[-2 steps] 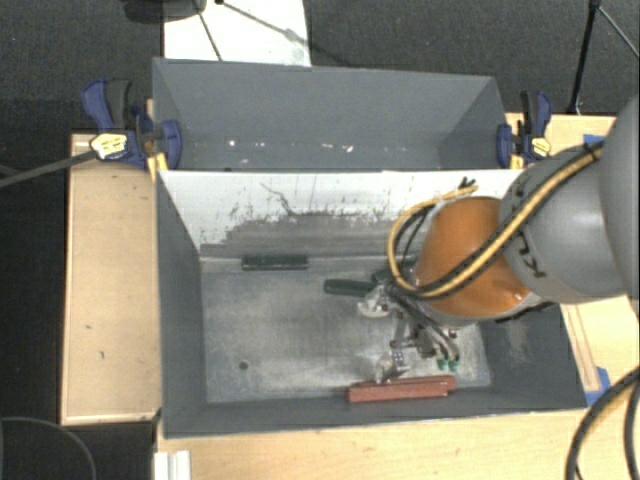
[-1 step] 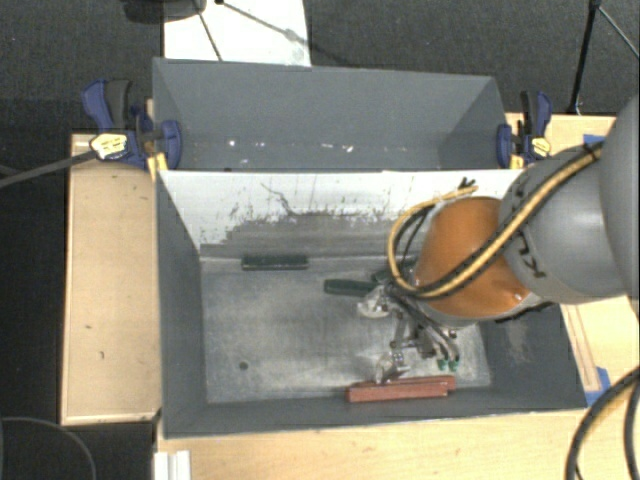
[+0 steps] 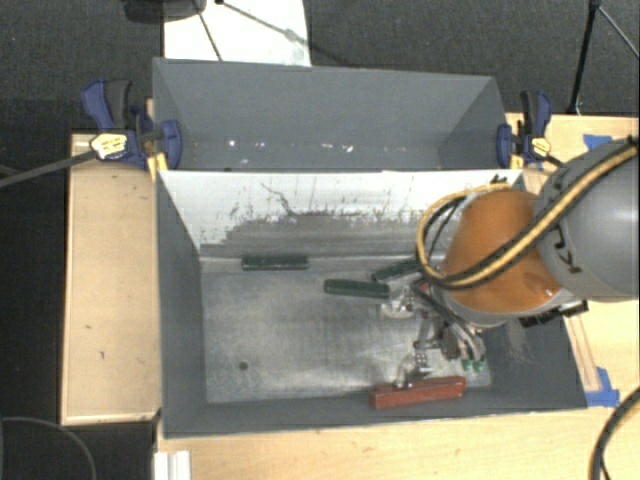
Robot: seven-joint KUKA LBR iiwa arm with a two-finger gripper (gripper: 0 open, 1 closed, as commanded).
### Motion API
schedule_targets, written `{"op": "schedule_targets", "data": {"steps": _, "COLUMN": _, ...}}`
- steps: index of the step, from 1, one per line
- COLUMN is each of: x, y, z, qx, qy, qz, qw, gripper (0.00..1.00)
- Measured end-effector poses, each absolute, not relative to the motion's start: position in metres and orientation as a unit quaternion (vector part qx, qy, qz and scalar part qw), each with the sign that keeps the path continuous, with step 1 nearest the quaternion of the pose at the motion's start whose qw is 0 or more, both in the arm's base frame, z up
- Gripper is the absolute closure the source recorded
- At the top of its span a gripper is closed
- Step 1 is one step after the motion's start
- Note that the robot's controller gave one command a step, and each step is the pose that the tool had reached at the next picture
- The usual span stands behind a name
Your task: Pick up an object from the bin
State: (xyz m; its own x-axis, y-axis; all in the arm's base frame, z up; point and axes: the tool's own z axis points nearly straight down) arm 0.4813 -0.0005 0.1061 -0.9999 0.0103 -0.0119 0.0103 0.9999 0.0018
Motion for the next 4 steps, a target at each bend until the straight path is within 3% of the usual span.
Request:
{"op": "schedule_targets", "data": {"steps": 1, "x": 0.481, "y": -0.007, "z": 0.115, "qx": 0.013, "qy": 1.000, "qz": 0.000, "qw": 0.001, "gripper": 0.00}}
{"op": "schedule_targets", "data": {"steps": 2, "x": 0.486, "y": -0.009, "z": 0.107, "qx": 0.009, "qy": 1.000, "qz": 0.000, "qw": 0.004, "gripper": 0.00}}
{"op": "schedule_targets", "data": {"steps": 3, "x": 0.480, "y": -0.030, "z": 0.076, "qx": -0.122, "qy": 0.993, "qz": -0.001, "qw": 0.006, "gripper": 1.00}}
{"op": "schedule_targets", "data": {"steps": 4, "x": 0.480, "y": -0.030, "z": 0.076, "qx": -0.122, "qy": 0.992, "qz": -0.001, "qw": 0.006, "gripper": 1.00}}
